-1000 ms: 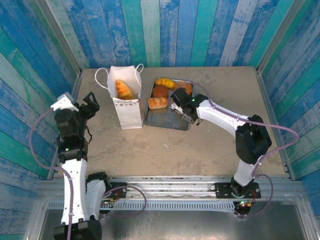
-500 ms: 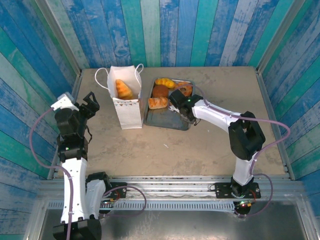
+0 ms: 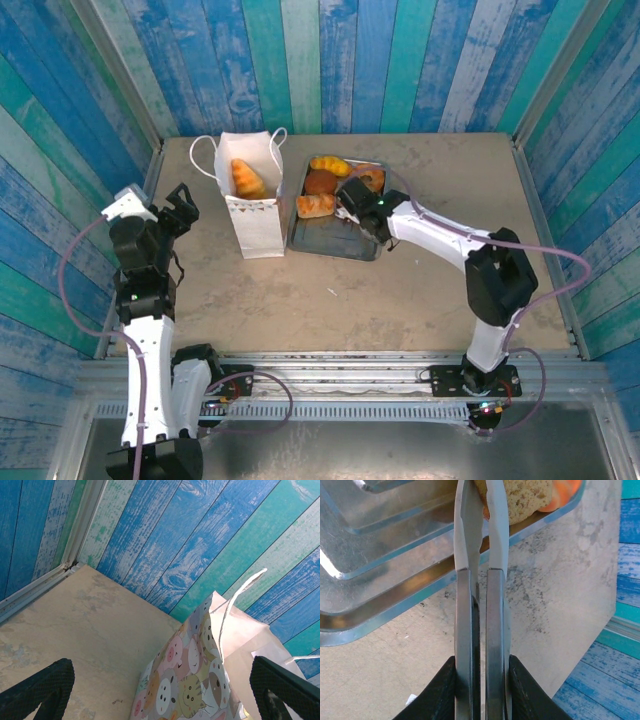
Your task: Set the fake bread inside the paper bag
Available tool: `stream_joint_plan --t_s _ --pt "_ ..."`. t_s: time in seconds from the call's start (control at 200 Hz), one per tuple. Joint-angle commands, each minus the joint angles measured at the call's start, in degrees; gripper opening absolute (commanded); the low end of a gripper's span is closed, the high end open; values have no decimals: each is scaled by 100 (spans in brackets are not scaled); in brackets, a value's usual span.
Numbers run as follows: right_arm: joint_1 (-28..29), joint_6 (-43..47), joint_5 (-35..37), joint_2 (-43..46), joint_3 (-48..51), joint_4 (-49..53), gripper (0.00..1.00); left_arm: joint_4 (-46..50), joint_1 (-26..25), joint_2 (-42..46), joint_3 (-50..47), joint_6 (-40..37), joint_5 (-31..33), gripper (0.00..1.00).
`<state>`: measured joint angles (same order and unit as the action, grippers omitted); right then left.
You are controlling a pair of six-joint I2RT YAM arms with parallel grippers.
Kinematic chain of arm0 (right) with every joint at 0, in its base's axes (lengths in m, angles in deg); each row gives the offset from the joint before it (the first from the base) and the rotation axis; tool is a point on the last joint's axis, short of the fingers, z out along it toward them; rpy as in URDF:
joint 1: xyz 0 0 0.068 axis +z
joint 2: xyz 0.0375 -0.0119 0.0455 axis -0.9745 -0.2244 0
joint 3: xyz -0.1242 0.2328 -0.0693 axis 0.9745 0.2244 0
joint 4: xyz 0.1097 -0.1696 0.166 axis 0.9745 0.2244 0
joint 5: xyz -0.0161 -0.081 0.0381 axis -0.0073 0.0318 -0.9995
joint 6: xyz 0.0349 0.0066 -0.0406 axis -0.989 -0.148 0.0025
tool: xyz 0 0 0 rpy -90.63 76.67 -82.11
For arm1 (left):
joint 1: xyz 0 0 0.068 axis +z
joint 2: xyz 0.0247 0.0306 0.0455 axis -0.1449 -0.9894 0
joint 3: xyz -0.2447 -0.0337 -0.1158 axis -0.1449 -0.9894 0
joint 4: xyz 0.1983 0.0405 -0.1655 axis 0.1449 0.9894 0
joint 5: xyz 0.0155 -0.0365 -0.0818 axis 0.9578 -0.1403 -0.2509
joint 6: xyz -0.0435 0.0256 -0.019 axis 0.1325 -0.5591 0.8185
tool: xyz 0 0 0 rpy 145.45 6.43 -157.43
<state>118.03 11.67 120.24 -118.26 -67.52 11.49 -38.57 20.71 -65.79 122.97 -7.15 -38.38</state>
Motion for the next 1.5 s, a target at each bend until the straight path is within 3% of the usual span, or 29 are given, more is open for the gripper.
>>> stream_joint_plan --t_s 0.0,0.331,0.506,0.701,0.862,1.142,1.232,1.498 --pt "54 -50 58 458 66 -136 8 -57 25 57 9 -89 49 94" --pt "259 -464 -86 1265 -99 -9 7 -22 27 96 61 7 -170 94" --pt "400 -768 -373 1672 -347 88 7 -210 23 -109 80 64 -837 100" --pt "480 -1193 -693 2008 -665 174 7 -441 22 -524 182 230 -1617 96" --pt "533 -1586 -1494 2345 -817 3 6 -562 27 -843 268 313 -1935 94" --pt "963 -1889 -2363 2599 -1372 -537 6 -872 27 -1654 402 625 -2671 75" --pt "1276 -1811 -2391 2439 -1595 -693 6 -871 24 -1909 506 662 -2817 66" --pt "1483 -2661 -3498 1636 -2073 -1185 4 -891 27 -2165 726 492 -2824 48"
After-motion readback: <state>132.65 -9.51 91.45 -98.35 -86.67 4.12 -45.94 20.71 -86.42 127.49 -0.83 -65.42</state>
